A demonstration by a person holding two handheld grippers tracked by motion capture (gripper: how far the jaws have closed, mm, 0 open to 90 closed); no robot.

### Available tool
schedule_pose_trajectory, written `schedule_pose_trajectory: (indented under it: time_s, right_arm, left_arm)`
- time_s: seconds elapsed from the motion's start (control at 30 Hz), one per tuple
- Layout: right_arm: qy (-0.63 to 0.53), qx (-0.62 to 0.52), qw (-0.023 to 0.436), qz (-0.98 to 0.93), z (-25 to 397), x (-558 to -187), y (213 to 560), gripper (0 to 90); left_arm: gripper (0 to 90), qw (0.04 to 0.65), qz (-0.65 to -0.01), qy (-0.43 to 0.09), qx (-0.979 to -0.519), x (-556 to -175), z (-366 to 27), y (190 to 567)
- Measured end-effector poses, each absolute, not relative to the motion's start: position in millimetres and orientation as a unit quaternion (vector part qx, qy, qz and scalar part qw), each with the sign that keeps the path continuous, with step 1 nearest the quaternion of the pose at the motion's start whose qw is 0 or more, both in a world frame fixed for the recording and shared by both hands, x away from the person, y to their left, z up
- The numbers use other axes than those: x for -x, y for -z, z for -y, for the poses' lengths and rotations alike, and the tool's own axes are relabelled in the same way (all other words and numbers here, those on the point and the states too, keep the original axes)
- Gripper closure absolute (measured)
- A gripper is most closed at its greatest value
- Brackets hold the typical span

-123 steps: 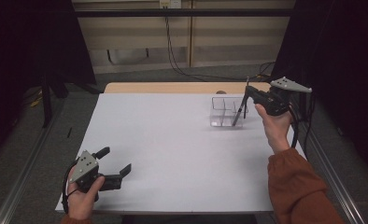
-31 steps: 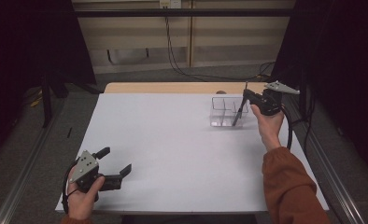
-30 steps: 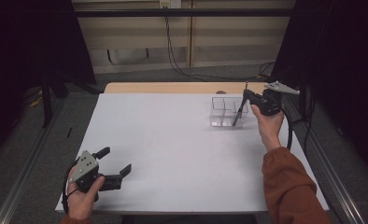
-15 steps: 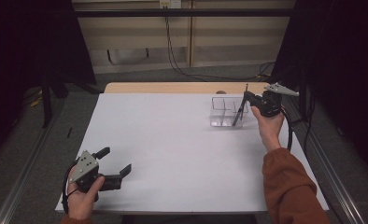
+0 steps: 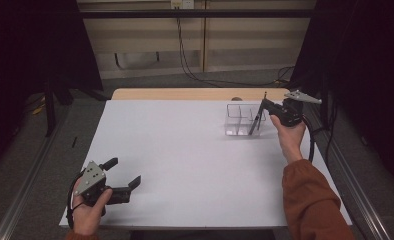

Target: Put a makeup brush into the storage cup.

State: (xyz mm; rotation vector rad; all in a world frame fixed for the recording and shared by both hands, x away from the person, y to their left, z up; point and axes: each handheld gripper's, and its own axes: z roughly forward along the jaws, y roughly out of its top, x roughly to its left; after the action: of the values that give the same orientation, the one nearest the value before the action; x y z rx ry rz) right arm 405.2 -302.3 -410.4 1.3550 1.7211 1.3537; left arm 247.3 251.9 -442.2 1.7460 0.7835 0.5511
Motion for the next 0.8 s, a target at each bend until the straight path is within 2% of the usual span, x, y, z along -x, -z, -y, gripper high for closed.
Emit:
schedule_pose_trajectory:
  time_s: [0.33, 0.57, 0.73, 0.8]
  right_arm:
    - [-0.507, -0.504, 0.276, -0.642, 301.6, -403.3, 412.8, 73.3]
    - [-0.509, -0.495, 0.279, -0.646, 297.8, -398.8, 414.8, 52.7]
    - [-0.517, -0.493, 0.282, -0.641, 297.6, -396.7, 415.4, 34.5]
    - [-0.52, -0.495, 0.28, -0.638, 298.7, -396.2, 415.2, 23.8]
  left_arm:
    - [2.5, 0.544, -0.33, -0.232, -0.736, -247.3, -252.0, 442.2]
    - [2.5, 0.543, -0.331, -0.232, -0.736, -247.4, -252.0, 442.3]
    - [2.5, 0.543, -0.334, -0.232, -0.735, -249.1, -251.5, 442.5]
    - [2.5, 0.543, -0.333, -0.232, -0.735, -249.7, -250.4, 442.2]
